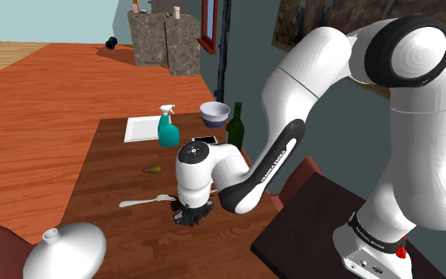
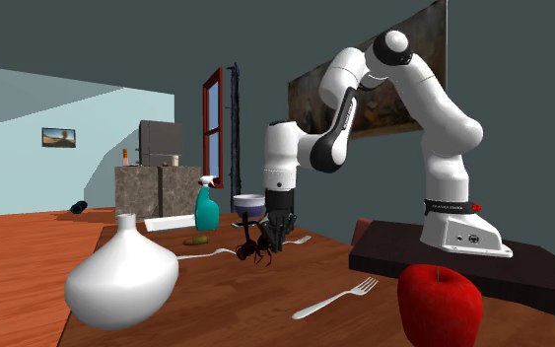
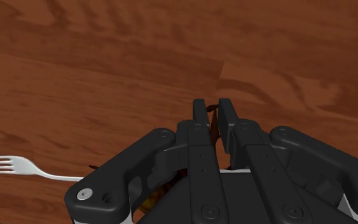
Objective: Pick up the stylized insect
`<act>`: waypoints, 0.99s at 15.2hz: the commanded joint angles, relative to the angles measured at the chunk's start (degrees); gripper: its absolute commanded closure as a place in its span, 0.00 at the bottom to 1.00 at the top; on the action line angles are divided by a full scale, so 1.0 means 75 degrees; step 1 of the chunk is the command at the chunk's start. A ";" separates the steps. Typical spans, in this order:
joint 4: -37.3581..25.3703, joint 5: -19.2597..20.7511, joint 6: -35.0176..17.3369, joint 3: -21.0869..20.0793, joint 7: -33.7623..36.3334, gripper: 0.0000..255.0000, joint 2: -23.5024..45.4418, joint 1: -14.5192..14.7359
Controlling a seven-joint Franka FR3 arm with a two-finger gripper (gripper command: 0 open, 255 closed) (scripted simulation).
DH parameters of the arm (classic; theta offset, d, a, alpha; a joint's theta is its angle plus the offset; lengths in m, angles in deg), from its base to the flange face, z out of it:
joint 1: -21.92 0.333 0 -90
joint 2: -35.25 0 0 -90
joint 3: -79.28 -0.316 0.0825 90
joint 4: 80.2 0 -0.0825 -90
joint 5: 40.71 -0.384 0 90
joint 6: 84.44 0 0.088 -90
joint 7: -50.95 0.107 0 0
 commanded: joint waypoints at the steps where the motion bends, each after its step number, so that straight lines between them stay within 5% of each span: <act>1: 0.0036 -0.0135 0.0095 -0.0103 -0.0103 1.00 -0.0147 -0.0078; 15: 0.0157 -0.1365 0.0978 -0.0881 -0.1030 1.00 -0.1355 -0.0656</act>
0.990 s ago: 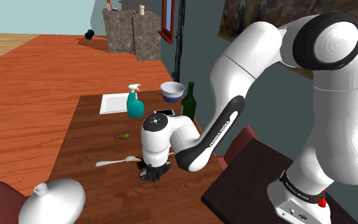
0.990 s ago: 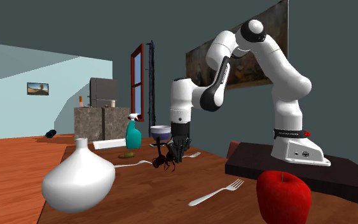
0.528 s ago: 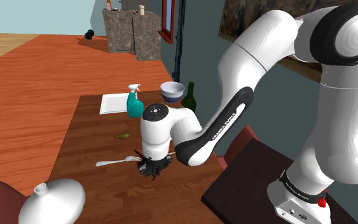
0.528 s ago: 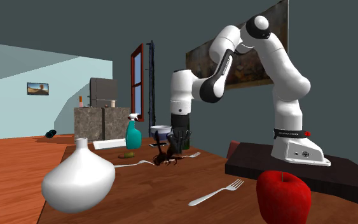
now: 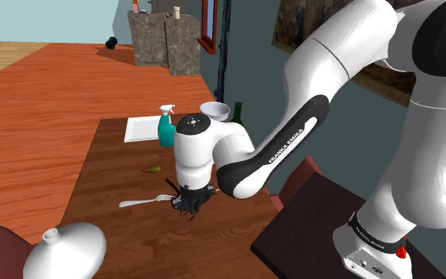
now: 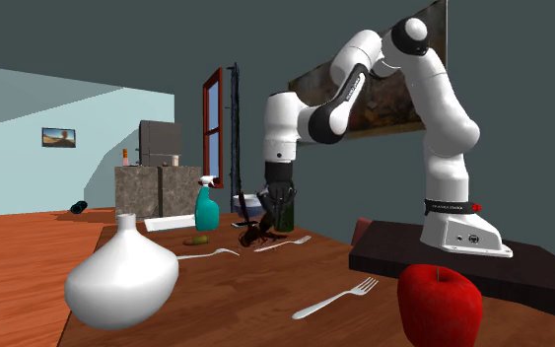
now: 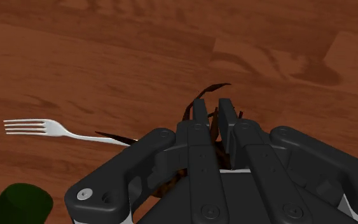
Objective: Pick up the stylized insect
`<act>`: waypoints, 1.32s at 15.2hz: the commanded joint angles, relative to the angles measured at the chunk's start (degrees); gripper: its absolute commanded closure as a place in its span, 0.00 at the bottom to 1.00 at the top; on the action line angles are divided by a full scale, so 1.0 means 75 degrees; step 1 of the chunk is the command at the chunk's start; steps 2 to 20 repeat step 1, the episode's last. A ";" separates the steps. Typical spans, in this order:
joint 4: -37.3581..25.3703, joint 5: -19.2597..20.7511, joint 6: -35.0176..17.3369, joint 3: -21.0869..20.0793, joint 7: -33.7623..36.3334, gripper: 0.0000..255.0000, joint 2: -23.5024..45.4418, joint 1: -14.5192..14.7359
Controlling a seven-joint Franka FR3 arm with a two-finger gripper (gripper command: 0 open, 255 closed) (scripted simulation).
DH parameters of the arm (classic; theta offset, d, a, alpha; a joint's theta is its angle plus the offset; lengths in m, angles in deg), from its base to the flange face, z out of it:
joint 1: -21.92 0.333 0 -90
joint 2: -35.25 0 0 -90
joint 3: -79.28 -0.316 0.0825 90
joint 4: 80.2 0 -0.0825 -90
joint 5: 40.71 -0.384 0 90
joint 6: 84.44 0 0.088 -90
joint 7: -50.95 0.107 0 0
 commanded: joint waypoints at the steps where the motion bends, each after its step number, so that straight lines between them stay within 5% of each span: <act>1: 0.0002 -0.0066 0.0048 -0.0037 -0.0042 1.00 -0.0061 -0.0020; 20: 0.0002 -0.0066 0.0048 -0.0037 -0.0042 1.00 -0.0061 -0.0020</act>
